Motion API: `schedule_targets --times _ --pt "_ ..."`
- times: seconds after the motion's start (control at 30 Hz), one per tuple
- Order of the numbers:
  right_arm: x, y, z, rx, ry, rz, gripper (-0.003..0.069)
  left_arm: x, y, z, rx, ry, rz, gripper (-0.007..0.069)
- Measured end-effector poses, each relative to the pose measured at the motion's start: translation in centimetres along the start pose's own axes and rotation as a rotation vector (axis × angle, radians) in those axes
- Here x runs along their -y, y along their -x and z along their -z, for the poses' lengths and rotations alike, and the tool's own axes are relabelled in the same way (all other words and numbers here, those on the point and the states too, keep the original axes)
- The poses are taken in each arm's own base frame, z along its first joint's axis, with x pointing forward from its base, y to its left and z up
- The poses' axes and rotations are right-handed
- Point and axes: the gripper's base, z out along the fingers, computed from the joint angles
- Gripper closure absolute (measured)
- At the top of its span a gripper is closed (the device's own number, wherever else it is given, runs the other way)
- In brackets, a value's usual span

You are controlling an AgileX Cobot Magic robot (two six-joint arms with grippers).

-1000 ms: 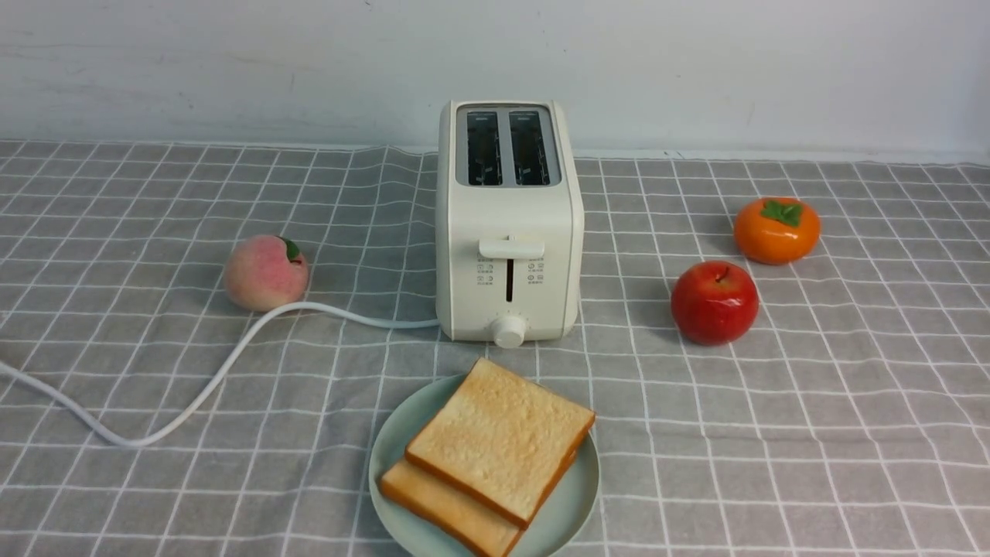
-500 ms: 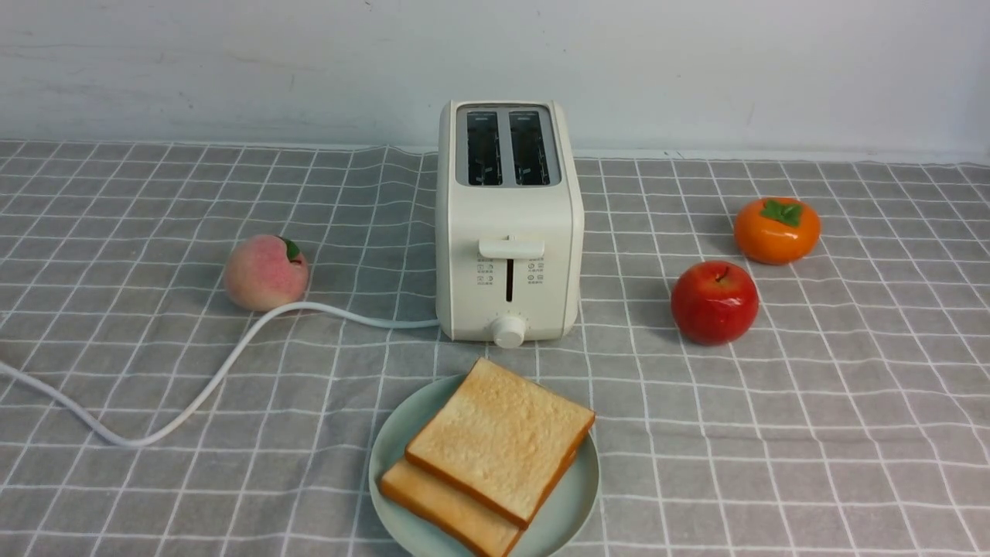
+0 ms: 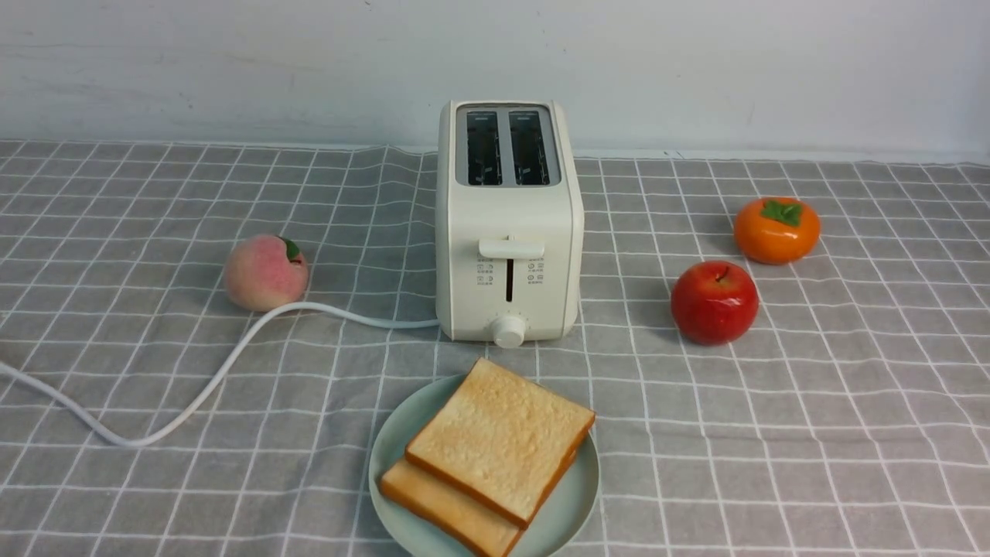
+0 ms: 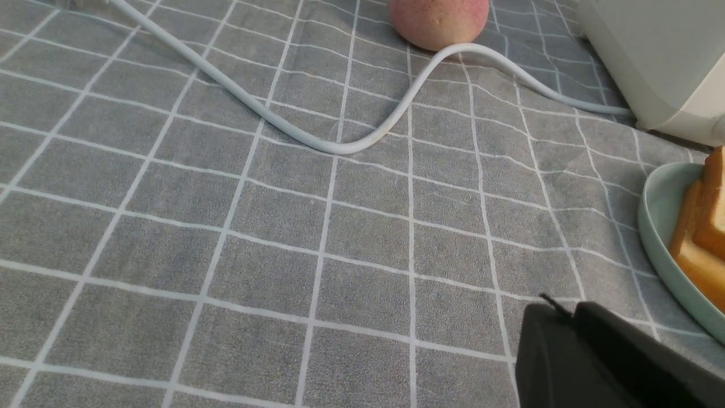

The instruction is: Take toasted bread from bread machine on grey coffee table place on plate.

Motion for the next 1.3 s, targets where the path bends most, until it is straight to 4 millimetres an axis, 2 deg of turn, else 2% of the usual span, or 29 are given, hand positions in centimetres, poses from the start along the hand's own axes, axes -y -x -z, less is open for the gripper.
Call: schedule_targets --times 0.07,0.13,0.17,0.27,0.3,0.57,1.3 --pt "0.3 -1.5 -0.4 -0.041 -0.025 0.001 0.0552 0.0 0.0 0.0 0.000 0.000 0.000 0.0582" --pt "1.0 -4.9 -1.2 -0.139 -0.097 0.010 0.0552 0.0 0.0 0.0 0.000 0.000 0.000 0.0578" --pt "1.1 -5.1 -1.3 -0.146 -0.109 0.012 0.0552 0.0 0.0 0.0 0.000 0.000 0.000 0.0577" --pt "2.2 -9.4 -1.7 -0.263 -0.215 0.018 0.0552 0.0 0.0 0.0 0.000 0.000 0.000 0.0570" --pt "2.4 -9.9 -1.7 -0.281 -0.236 0.014 0.0552 0.0 0.0 0.0 0.000 0.000 0.000 0.0568" --pt "2.8 -9.9 -1.5 -0.275 -0.310 0.004 0.0542 0.0 0.0 0.0 -0.001 0.000 0.000 0.0555" --pt "2.8 -9.9 -1.5 -0.276 -0.310 0.004 0.0512 0.0 0.0 0.0 -0.001 0.000 -0.002 0.0541"
